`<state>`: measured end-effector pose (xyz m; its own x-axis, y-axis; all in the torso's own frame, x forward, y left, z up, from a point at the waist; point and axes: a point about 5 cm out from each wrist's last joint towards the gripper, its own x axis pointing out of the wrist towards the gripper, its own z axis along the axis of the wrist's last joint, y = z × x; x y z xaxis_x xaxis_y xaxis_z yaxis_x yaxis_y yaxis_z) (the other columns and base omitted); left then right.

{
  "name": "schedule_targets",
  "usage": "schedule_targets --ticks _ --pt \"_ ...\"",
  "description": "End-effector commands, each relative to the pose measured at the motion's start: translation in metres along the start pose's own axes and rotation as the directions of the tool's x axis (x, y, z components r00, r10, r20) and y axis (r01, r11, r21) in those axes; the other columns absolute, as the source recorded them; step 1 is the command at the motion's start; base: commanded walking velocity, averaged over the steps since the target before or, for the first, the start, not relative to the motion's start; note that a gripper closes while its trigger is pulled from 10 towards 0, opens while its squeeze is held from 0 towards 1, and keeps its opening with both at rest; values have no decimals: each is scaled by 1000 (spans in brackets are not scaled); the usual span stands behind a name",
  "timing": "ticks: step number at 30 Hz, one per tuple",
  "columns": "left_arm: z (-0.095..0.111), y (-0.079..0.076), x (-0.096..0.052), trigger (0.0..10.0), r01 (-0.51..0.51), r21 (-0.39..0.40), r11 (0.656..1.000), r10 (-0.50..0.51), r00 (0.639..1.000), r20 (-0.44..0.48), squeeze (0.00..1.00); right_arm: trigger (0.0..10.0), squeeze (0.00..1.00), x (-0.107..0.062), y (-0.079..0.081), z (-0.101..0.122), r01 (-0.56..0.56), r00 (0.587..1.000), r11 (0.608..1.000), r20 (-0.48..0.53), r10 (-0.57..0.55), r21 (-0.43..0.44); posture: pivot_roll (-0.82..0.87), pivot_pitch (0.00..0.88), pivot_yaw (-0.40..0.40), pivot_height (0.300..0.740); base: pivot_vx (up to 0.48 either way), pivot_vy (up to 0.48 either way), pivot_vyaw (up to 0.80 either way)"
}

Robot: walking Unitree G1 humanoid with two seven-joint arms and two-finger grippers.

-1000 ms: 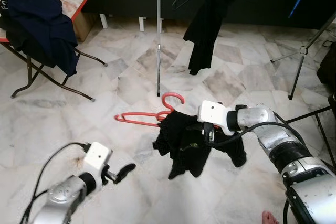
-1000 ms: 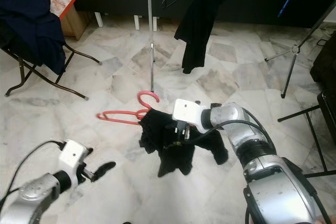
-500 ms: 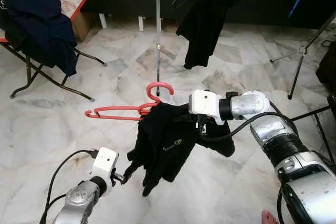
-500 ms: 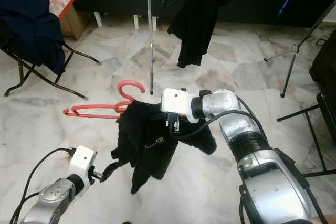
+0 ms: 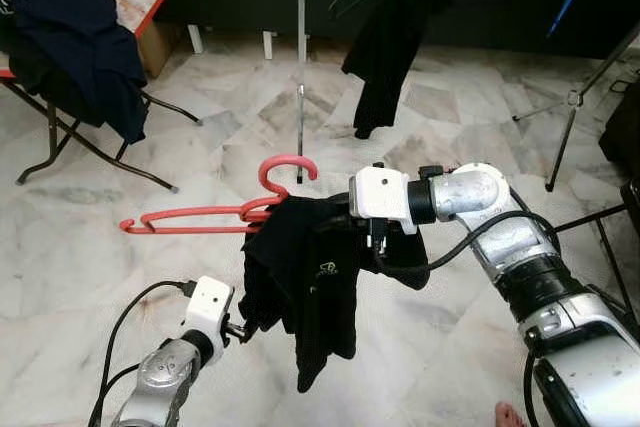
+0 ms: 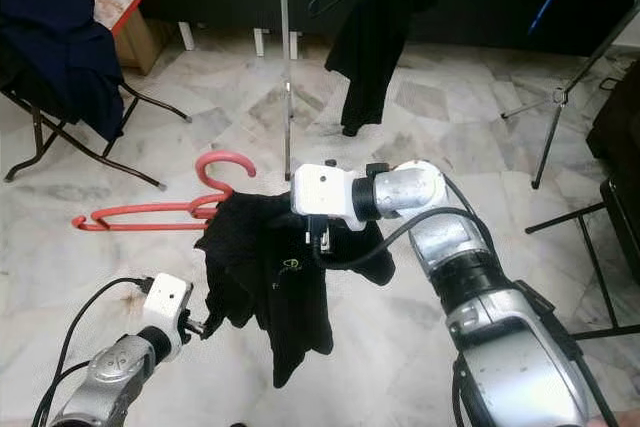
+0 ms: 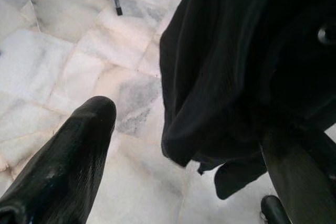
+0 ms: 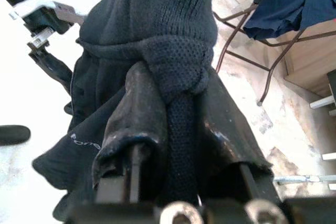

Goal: Hang hanger

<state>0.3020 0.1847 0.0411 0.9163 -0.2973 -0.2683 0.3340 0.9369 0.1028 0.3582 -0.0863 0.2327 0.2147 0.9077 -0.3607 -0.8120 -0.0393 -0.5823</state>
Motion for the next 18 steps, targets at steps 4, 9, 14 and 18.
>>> schedule_targets --ticks 4,9,14,18 --pt "-3 -3 1 10000 14 -17 1000 -14 1000 1 0 0 0 -2 -2 14 -3 999 999 51 5 -43 0 215 -45 740 0 0 0" --pt "-3 -4 3 784 25 -18 1000 -25 1000 4 0 0 0 -3 -2 17 -9 998 999 56 12 -50 -4 211 -45 740 0 0 0" --pt "-2 -4 4 0 26 -22 999 -26 1000 12 0 0 0 -4 0 17 -12 998 999 55 15 -48 -3 203 -43 740 0 0 0" --pt "-2 -3 4 0 28 -19 999 -28 1000 12 0 0 0 -4 0 16 -5 999 999 51 7 -41 -3 197 -41 740 0 0 0"
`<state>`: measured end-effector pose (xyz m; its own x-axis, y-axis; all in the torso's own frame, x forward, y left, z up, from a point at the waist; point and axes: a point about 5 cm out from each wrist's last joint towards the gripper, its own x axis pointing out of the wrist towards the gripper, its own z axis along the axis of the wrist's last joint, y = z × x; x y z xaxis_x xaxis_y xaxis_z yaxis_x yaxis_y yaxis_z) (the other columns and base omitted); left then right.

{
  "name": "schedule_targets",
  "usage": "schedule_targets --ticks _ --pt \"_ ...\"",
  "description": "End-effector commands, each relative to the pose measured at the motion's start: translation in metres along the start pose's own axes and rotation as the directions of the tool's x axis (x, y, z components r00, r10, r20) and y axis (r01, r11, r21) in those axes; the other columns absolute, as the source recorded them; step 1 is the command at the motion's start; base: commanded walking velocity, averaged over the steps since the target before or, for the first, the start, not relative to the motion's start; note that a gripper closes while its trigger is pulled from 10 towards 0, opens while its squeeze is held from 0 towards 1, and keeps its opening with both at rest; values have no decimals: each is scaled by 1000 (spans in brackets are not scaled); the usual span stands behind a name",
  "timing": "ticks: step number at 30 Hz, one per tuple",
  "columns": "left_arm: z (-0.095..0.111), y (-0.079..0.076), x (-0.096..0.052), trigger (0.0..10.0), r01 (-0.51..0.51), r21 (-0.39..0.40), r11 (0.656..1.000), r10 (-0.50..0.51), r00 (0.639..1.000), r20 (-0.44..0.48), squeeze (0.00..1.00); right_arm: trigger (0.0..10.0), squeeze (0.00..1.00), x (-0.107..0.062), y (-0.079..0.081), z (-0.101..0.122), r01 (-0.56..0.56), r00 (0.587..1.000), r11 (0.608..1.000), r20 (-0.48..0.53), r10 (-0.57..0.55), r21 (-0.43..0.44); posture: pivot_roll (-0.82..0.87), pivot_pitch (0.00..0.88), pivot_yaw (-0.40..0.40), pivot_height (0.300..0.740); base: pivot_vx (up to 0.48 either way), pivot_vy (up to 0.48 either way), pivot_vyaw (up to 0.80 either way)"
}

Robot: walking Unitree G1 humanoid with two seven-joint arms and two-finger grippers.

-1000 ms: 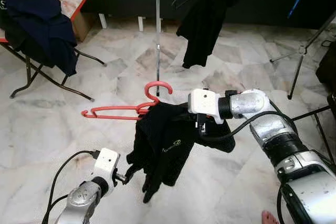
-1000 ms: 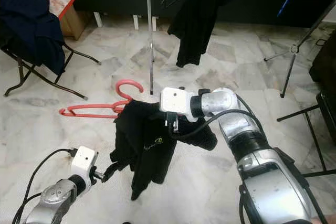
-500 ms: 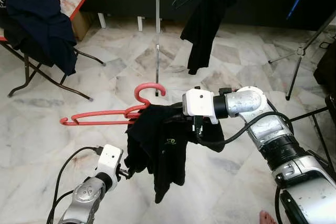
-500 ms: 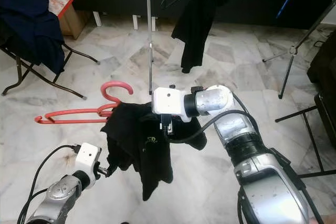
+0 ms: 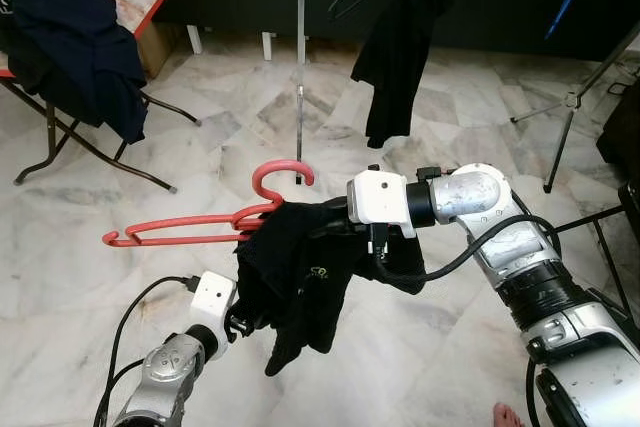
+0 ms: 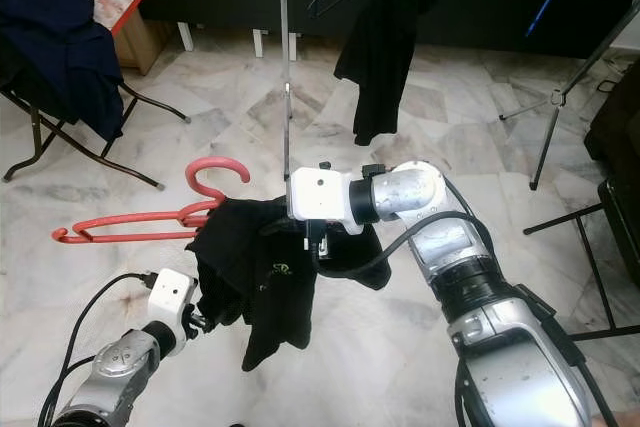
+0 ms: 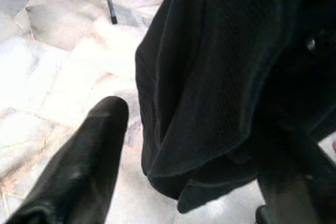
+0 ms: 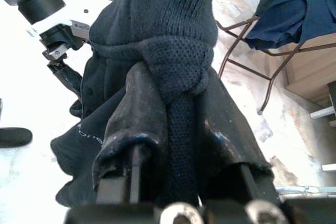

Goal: Hang hanger

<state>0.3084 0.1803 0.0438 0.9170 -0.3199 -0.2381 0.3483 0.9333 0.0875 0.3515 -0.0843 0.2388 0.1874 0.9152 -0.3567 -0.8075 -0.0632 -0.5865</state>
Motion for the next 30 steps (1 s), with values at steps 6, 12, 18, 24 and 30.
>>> schedule_targets --ticks 6,12,18,24,30 --pt "-7 -2 -2 0 11 -13 1000 -11 1000 -19 0 0 0 -3 -2 6 17 1000 1000 22 -16 -18 -5 188 -41 740 0 0 0" --pt "-5 -4 0 0 18 -18 1000 -18 1000 -11 0 0 0 -4 -1 5 18 1000 1000 19 -18 -14 -7 182 -41 740 0 0 0" --pt "-3 -5 2 0 20 -30 999 -20 1000 2 0 0 0 -5 0 5 18 1000 1000 16 -18 -12 -10 180 -42 740 0 0 0" --pt "-4 -6 2 0 24 -36 999 -23 1000 1 0 0 0 -5 -1 5 19 1000 1000 17 -19 -12 -10 182 -43 740 0 0 0" --pt "-7 -8 2 0 28 -42 999 -28 1000 -10 0 0 0 -5 -2 5 27 1000 1000 14 -27 -9 -10 182 -43 740 0 0 0"
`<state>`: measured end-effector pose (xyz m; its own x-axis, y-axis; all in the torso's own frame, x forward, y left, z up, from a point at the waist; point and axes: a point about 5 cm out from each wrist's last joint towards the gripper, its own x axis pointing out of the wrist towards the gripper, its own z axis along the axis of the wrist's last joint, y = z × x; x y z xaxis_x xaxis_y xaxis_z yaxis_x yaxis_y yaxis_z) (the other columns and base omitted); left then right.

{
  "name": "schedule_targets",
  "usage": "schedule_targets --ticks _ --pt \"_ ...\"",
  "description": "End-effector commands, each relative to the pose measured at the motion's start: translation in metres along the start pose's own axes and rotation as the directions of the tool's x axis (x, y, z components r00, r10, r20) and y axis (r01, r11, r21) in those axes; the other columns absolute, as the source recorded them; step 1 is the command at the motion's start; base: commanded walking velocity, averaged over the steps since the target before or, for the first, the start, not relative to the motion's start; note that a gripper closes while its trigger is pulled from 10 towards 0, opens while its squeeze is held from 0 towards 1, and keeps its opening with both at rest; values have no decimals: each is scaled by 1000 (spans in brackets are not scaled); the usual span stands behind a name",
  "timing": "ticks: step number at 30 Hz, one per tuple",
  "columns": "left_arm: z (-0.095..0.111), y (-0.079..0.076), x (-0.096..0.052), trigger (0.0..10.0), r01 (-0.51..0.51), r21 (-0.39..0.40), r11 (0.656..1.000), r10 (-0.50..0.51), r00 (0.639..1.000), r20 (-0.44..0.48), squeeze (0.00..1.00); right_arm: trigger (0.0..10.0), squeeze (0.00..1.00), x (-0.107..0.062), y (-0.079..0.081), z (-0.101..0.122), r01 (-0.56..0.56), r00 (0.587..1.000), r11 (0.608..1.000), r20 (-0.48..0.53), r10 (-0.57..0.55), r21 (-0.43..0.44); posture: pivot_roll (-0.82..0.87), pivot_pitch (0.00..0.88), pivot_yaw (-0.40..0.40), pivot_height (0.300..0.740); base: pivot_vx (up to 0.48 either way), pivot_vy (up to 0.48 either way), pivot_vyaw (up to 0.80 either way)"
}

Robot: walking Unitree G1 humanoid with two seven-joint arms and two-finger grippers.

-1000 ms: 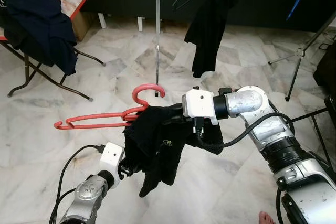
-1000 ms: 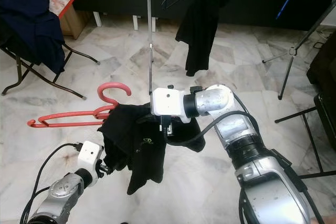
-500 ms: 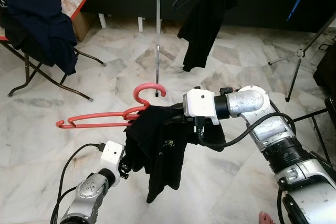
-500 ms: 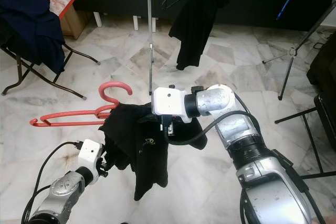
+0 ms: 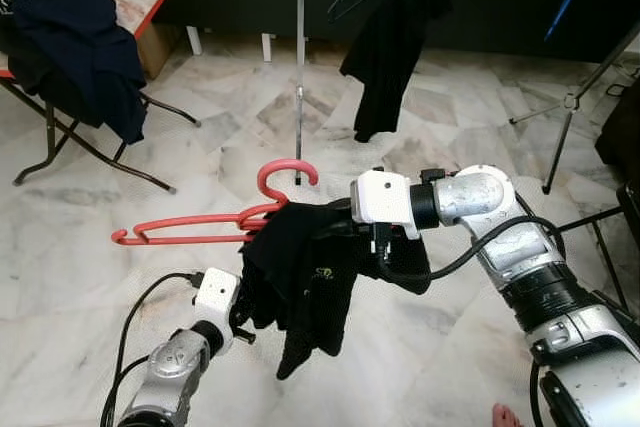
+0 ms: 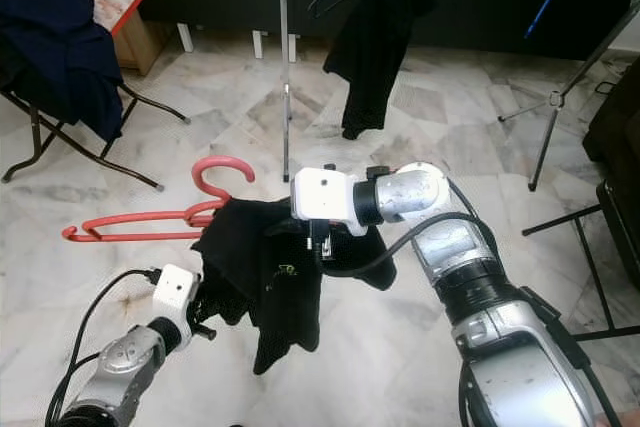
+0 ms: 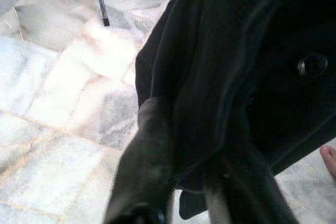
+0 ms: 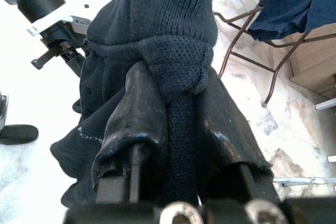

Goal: Hang hanger

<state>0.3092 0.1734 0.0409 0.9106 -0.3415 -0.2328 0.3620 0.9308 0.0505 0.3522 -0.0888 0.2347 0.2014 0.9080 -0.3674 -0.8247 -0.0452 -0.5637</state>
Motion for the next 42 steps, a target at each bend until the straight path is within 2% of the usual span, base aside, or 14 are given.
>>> schedule_targets --ticks 1,15,42 --pt "-6 -1 -2 0 4 -11 1000 -4 1000 -18 0 0 0 -3 -4 10 24 999 999 32 -22 -41 -10 182 -43 740 0 0 0" --pt "-6 2 -1 0 -25 -45 999 24 1000 -15 0 0 0 -2 -2 4 30 999 999 24 -29 -13 -8 196 -47 740 0 0 0" --pt "-6 2 -1 0 -25 -45 999 24 1000 -15 0 0 0 -2 -2 4 30 999 999 24 -29 -13 -8 196 -47 740 0 0 0"
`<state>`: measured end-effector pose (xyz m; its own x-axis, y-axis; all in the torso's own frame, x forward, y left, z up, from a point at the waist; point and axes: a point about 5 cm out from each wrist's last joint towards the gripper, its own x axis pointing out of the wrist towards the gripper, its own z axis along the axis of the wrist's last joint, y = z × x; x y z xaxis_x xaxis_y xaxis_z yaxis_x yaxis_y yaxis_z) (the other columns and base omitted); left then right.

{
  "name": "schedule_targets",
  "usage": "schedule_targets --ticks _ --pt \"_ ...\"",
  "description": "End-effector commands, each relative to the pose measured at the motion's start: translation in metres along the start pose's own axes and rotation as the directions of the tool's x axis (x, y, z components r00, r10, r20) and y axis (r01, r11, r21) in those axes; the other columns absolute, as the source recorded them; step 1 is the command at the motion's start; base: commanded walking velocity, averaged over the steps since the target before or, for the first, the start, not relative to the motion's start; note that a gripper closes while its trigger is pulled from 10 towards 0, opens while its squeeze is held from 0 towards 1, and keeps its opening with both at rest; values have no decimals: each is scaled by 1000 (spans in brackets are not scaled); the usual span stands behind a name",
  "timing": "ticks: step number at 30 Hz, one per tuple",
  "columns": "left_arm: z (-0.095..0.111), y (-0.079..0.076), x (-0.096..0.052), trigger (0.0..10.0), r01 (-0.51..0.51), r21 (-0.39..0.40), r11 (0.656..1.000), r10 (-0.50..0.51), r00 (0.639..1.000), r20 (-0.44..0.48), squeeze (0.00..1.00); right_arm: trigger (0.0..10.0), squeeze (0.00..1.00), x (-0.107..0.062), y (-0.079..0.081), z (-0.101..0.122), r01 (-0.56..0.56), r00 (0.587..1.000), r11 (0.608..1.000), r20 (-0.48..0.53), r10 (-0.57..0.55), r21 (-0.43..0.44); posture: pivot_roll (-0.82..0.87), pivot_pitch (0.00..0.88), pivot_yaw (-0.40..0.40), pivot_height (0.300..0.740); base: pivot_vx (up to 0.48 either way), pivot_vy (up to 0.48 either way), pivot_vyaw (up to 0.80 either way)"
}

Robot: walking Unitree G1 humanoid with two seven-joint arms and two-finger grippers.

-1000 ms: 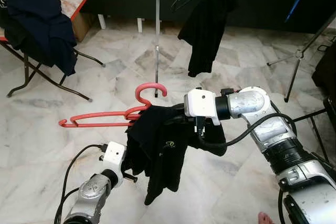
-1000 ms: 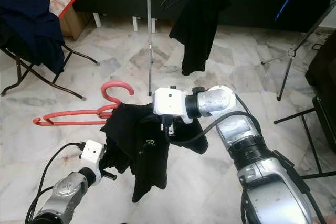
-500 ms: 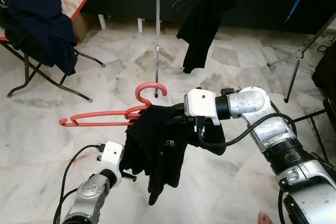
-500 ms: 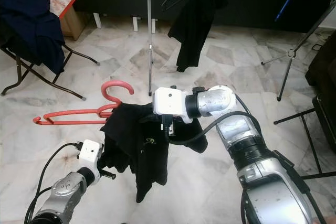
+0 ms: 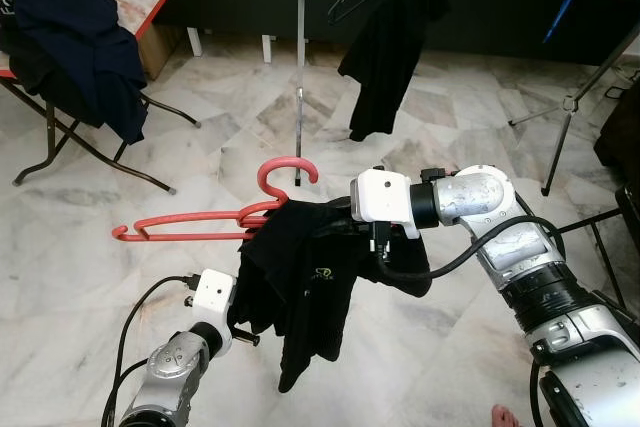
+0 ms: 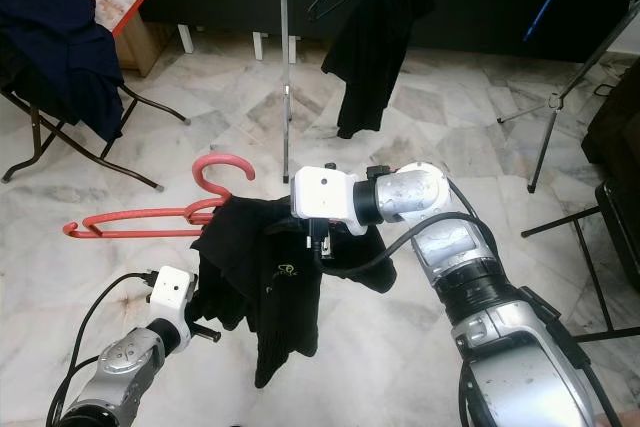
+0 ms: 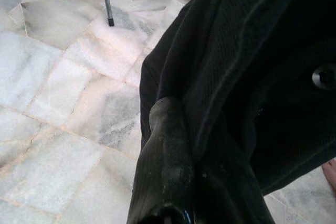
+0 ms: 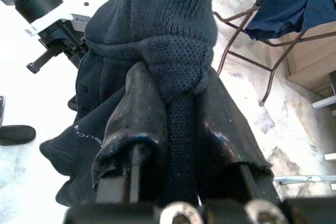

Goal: Hang hanger

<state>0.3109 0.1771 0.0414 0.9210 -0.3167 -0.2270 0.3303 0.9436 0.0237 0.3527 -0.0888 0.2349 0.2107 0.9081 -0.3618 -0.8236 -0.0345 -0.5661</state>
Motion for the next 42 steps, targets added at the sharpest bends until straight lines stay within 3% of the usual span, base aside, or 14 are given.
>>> schedule_targets --ticks 1,7,8,10,18,25,26,27,28,30,36,42 --pt "-6 -2 -2 0 2 -12 1000 -2 1000 -20 0 0 0 -2 -2 4 19 1000 1000 25 -18 -15 -8 196 -47 740 0 0 0" --pt "-6 -2 -2 0 0 -12 1000 -1 1000 -19 0 0 0 -2 -2 4 20 1000 1000 24 -20 -13 -8 196 -47 740 0 0 0" --pt "-12 9 -11 0 -35 -44 998 34 999 -32 0 0 0 -14 19 -45 94 993 981 -89 -80 169 -2 223 -39 740 0 0 0" --pt "-14 13 -15 0 -49 -61 997 47 998 -35 0 0 0 -19 31 -65 128 985 962 -142 -96 241 -1 223 -39 740 0 0 0" --pt "-13 12 -15 0 -39 -71 997 37 999 -23 0 0 0 -17 32 -66 132 986 958 -134 -100 255 -1 225 -41 740 0 0 0" --pt "-14 12 -16 0 -23 -57 998 20 998 -52 0 0 0 -16 35 -64 90 995 960 -70 -74 266 0 225 -41 740 0 0 0" --pt "-15 12 -16 8118 -21 -55 998 17 998 -58 0 0 0 -17 35 -64 81 996 960 -60 -67 269 0 225 -41 740 0 0 0" --pt "-15 12 -16 8118 -20 -49 999 17 998 -63 0 0 0 -18 36 -64 70 997 957 -50 -58 280 0 225 -41 740 0 0 0" --pt "-17 13 -17 10000 -22 -46 999 18 997 -72 0 0 0 -21 47 -67 -35 998 951 -31 47 307 0 225 -41 740 0 0 0" --pt "-18 14 -18 10000 -21 -44 999 17 997 -77 0 0 0 -26 59 -68 -146 987 948 -29 161 282 1 228 -42 740 0 0 0" --pt "-21 17 -22 10000 -25 -41 999 22 996 -88 0 0 0 -33 70 -82 -176 970 934 -108 219 311 1 231 -40 740 0 0 0" --pt "-22 18 -23 10000 -27 -40 999 23 995 -99 0 0 0 -39 60 -93 -2 973 956 -220 70 294 -1 232 -37 740 0 0 0"
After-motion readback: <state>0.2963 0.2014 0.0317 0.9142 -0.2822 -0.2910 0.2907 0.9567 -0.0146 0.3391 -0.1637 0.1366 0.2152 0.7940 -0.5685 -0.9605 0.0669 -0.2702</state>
